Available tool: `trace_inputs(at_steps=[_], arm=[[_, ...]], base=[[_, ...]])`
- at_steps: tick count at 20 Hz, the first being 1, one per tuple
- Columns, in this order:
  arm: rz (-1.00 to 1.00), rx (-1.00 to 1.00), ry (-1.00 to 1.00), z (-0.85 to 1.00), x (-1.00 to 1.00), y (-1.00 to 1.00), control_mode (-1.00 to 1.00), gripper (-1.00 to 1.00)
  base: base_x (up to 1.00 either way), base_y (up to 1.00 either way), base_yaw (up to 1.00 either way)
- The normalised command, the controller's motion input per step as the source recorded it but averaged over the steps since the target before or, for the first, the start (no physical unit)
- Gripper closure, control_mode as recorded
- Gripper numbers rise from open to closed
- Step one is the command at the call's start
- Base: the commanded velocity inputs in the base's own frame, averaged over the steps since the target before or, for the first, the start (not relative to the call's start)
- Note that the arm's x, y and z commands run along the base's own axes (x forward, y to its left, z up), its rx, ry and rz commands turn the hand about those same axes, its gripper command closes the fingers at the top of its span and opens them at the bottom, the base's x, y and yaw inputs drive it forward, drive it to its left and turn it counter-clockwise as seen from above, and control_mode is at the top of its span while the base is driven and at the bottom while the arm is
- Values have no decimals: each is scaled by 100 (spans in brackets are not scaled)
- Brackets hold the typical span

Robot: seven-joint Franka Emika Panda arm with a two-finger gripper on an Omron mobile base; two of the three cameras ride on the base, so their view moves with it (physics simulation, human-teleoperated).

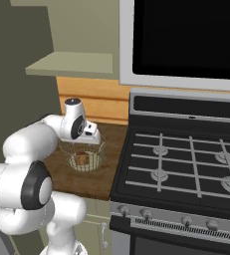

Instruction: Open the cabinet, pick up the bread from the cabinet and place it in the basket. Then move the basket to the dining counter.

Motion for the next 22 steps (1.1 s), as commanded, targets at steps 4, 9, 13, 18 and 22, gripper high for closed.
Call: trace_inputs(at_steps=[4,9,13,18,22], arm=[[0,0,-2,17,-17,0,-100,-100],[5,0,-3,7,-42,0,-100,-100],[15,0,0,12,-66,1,-100,-100],[21,0,0,19,-61,11,-100,-100],[24,0,0,10,-31,15,-100,-100]], base=[[0,0,0],[0,0,0],[0,0,0],[0,0,0],[0,0,0]])
